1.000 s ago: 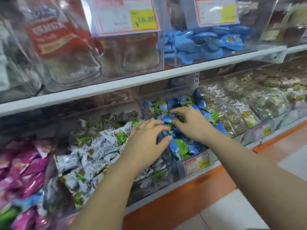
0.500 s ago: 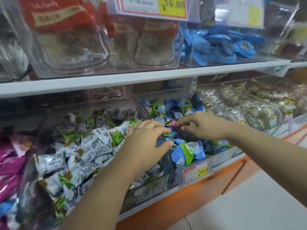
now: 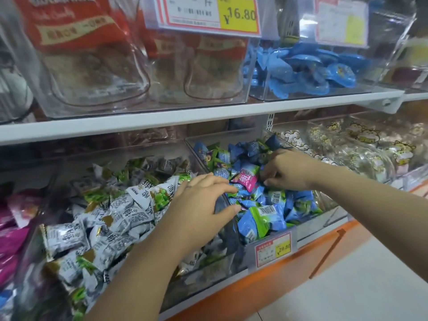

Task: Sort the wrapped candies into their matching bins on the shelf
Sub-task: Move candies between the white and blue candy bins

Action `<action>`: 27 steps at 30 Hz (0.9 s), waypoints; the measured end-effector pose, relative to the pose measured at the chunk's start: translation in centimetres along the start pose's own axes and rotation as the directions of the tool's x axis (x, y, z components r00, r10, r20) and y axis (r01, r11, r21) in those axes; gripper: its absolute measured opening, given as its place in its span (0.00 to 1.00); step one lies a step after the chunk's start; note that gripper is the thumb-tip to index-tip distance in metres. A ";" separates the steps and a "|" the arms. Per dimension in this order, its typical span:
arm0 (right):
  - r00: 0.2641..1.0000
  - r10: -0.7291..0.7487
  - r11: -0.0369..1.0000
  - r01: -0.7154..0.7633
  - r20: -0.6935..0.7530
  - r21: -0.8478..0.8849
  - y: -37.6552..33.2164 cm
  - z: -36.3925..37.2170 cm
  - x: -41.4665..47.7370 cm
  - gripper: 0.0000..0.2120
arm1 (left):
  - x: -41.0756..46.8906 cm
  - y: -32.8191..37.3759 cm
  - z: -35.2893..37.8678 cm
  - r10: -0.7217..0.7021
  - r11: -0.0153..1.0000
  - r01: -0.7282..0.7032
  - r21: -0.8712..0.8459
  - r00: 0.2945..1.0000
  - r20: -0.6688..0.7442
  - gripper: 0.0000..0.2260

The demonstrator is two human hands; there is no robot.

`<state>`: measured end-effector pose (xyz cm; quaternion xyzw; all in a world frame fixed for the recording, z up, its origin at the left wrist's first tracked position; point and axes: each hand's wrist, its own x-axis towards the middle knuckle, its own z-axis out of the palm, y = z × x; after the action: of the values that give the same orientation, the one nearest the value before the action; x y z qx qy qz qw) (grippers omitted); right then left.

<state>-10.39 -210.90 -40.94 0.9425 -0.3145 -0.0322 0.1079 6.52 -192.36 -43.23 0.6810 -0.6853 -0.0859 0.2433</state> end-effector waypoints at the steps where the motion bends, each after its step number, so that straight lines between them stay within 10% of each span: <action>1: 0.999 0.015 0.999 -0.014 -0.035 0.040 -0.4 -0.2 0.3 0.11 | 0.0 0.0 0.0 0.002 1.000 -0.002 0.000 1.000 -0.004 0.18; 14: 0.968 0.193 0.972 -0.167 -0.158 0.163 -3.0 0.7 2.5 0.17 | -0.5 -0.4 -0.5 -0.010 0.994 0.004 -0.109 0.998 -0.062 0.15; 20: 0.930 0.188 0.661 0.118 -0.316 0.741 -7.0 -2.3 -3.1 0.16 | -1.4 0.4 -1.3 -0.157 0.920 0.073 -0.386 0.969 -0.190 0.19; 27: 0.941 0.085 0.457 0.256 -0.328 0.852 -10.4 -3.5 -4.7 0.17 | -1.9 0.7 -1.6 -0.310 0.597 0.114 -0.794 0.946 -0.097 0.14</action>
<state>-7.61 -199.37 -39.88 0.8667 -0.2144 0.2856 -0.3482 6.54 -190.11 -41.91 0.5900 -0.4611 -0.3249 0.5778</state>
